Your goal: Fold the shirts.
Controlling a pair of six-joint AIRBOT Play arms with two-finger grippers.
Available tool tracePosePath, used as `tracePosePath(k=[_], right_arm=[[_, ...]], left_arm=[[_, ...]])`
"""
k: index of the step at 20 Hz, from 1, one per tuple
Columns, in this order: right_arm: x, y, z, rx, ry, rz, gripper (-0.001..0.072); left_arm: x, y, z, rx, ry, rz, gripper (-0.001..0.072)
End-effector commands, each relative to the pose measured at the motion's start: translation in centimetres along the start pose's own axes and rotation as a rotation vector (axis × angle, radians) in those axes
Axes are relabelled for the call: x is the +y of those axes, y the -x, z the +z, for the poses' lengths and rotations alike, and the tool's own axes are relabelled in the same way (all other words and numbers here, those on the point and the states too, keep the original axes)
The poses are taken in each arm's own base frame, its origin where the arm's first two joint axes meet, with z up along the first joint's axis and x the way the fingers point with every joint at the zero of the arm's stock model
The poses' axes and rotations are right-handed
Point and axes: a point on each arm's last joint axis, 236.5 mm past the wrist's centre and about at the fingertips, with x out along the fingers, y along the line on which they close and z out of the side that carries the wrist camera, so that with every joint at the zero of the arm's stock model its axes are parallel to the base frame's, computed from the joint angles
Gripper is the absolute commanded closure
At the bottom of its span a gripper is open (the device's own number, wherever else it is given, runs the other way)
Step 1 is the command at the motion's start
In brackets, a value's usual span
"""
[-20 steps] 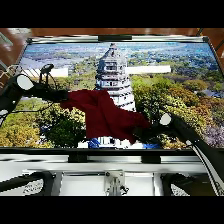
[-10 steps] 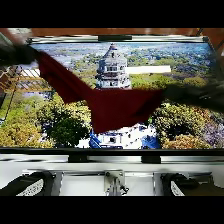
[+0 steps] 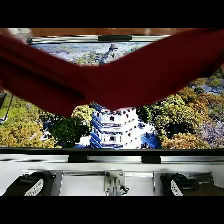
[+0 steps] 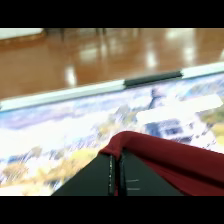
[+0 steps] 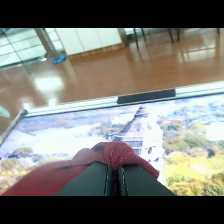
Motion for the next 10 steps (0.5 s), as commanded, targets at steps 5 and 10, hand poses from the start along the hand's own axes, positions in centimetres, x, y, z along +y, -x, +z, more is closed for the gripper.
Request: tracePosePath(k=[5,10], right_arm=[[-7.7,0.6,-14.5,0.652,-0.041,-0.297,0.0659],[-11.7,-4.9,-27.0,0.914,-0.157,-0.324,0.0659]], left_arm=[[0.2,-1.8,-7.9,0.260,0.030,0.012,0.0670],[-4.4,-7.7,-23.2,0.627,0.117,-0.141,0.0670]])
